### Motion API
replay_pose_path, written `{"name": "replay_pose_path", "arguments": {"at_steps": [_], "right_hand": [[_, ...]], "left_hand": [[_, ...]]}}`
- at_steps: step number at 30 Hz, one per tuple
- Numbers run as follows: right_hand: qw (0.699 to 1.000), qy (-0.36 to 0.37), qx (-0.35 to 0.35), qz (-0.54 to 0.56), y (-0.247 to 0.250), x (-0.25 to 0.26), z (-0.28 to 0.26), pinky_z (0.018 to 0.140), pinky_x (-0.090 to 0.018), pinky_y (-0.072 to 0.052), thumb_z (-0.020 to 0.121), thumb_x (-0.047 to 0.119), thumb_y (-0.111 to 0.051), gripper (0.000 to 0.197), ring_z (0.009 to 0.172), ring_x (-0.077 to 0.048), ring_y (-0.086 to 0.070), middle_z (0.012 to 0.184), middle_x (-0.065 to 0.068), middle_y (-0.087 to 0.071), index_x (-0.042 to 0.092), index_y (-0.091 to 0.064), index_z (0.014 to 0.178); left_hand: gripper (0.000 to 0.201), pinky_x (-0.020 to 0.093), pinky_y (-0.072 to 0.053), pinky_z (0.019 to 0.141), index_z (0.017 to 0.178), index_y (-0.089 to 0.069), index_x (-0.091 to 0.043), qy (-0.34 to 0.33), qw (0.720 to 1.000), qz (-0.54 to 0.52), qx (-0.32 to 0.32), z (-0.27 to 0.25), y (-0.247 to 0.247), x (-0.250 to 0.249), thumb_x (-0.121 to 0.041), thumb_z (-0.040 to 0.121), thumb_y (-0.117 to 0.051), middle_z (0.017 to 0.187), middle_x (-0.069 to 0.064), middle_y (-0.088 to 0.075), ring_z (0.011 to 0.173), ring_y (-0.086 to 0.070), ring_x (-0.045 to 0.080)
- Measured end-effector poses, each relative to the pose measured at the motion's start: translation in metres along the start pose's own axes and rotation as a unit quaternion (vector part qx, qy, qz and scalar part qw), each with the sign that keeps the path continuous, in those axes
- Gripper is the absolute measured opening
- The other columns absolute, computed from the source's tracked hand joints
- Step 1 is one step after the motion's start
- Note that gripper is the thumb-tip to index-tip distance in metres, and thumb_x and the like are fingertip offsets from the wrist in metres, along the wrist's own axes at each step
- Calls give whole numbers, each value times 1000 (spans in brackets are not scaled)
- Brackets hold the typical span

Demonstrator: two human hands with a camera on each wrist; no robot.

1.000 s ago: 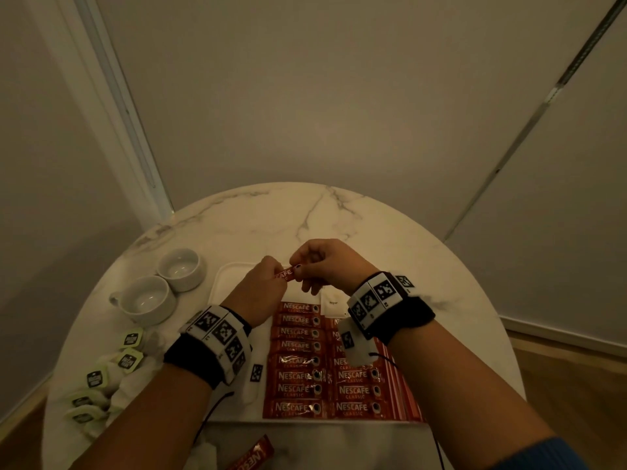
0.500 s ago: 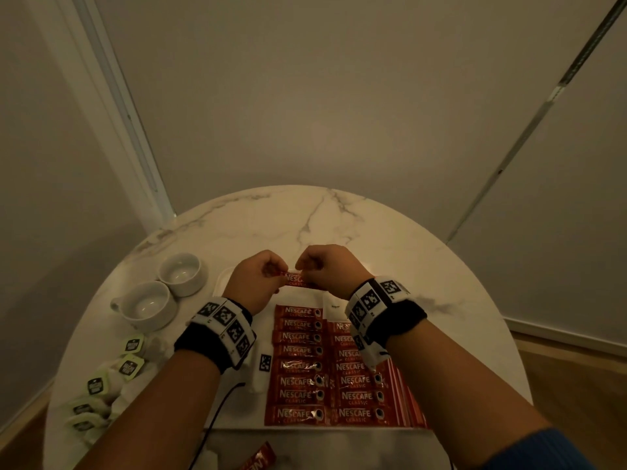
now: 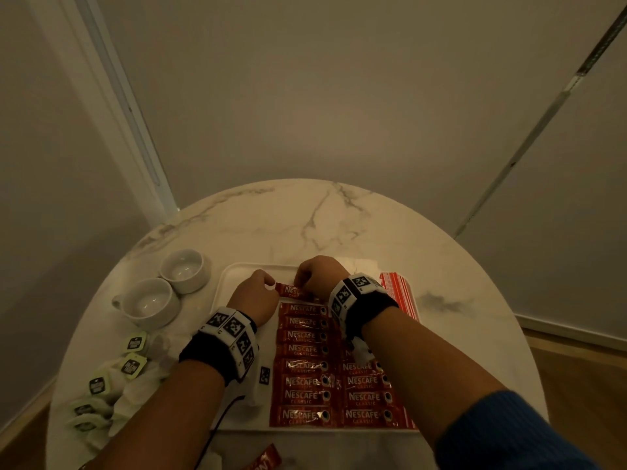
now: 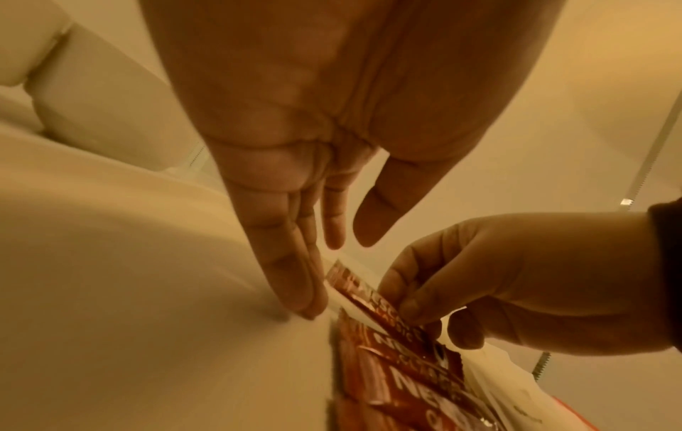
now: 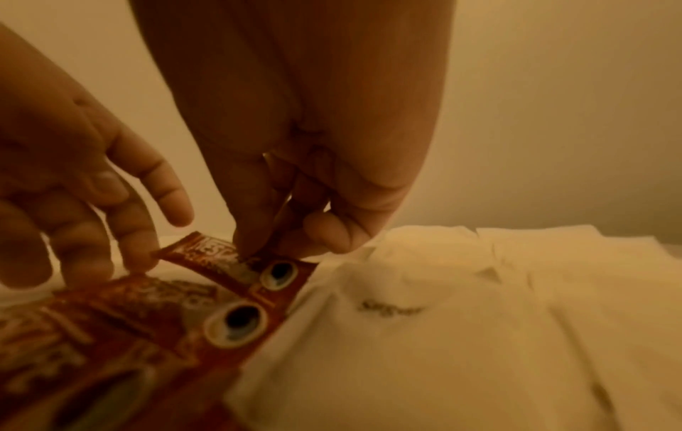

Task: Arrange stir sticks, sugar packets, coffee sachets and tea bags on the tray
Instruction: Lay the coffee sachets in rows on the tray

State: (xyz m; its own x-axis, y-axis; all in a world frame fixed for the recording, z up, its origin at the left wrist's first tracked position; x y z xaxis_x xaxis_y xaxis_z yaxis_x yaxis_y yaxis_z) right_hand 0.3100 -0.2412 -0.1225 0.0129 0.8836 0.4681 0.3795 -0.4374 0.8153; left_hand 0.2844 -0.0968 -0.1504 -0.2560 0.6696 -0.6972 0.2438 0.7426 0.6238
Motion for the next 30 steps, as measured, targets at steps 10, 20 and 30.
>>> {"name": "replay_pose_path", "arguments": {"at_steps": [10,20,30], "right_hand": [[1000,-1,-12,0,5,-13,-1,82,-25,-51,87,2,-59,25,93,-15,-63,103,0,-69,20,-75,89],[991,52,-3,-127,17,-34,-36,81,-25,-39,88,11,-61,25,95,-15,-46,93,4,-46,28,-73,101],[988,41,11,-147,8,-35,-41,95,-30,-36,95,14,-49,32,114,-21,-42,115,-4,-50,29,-68,115]], "left_hand": [[27,15,-34,58,117,-62,-23,-47,998,41,15,0,-8,-8,-18,94,-49,121,8,-55,87,-52,13],[42,29,-33,108,133,-52,-32,-92,985,111,91,0,-26,-11,-18,94,-49,123,-1,-35,117,-40,18],[50,36,-24,113,140,-43,-36,-135,961,203,128,-9,-35,-18,-15,94,-42,136,-2,-29,124,-28,23]]}}
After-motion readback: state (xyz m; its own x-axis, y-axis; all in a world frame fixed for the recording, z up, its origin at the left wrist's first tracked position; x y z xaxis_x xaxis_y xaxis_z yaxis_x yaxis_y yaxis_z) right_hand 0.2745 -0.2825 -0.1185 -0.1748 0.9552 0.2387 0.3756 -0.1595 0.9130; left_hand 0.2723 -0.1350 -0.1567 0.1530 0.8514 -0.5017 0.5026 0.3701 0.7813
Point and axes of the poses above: each hand's wrist, its own z-axis towards the middle knuckle, its own y-axis out of the back of the hand, x = y × z, the point moved 7 cm from there along z, towards the middle knuckle
